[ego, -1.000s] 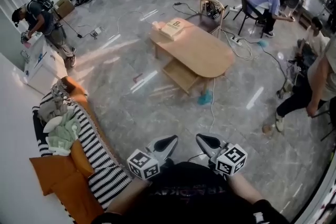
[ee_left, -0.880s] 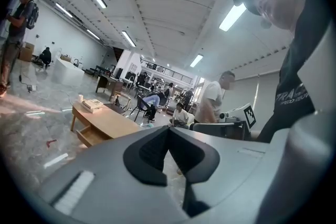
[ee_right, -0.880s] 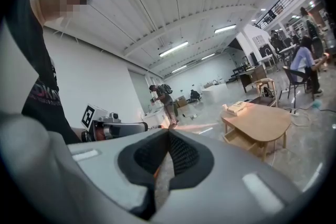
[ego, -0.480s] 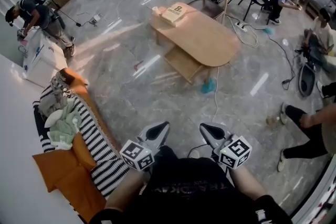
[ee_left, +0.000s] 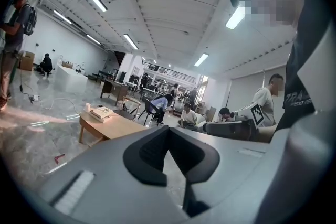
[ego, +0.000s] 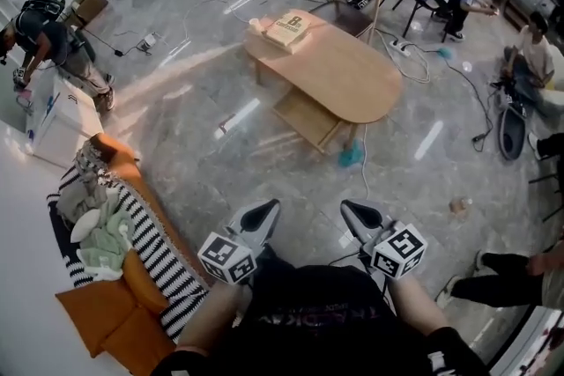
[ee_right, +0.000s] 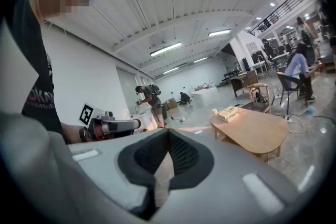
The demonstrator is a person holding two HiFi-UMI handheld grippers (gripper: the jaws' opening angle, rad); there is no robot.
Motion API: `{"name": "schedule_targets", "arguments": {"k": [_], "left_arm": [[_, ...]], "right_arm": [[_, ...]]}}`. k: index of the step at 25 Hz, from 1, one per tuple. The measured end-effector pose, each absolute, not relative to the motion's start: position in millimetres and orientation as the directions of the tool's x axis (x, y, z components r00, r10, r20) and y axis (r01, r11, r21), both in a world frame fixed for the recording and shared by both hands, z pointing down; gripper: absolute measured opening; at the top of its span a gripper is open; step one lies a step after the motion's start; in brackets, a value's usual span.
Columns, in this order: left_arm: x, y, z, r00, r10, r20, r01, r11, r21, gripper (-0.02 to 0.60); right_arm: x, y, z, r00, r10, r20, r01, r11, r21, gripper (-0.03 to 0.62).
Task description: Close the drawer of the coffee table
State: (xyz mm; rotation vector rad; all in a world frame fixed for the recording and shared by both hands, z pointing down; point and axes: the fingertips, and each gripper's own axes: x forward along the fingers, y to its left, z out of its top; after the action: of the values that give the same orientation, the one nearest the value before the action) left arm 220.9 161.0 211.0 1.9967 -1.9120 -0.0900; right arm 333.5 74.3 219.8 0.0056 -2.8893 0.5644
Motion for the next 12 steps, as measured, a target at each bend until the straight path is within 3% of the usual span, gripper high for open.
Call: {"name": "schedule_targets", "arguments": {"k": [12], "left_arm": [[31.4,141.0,197.9,0.231,-0.947,0.223,-0.938,-0.155,0.310,0.002]], "right_arm": [[182.2,56.0,190.9,-0.953,-0.214,0.214,-0.282,0.887,-0.367,-0.002]]}}
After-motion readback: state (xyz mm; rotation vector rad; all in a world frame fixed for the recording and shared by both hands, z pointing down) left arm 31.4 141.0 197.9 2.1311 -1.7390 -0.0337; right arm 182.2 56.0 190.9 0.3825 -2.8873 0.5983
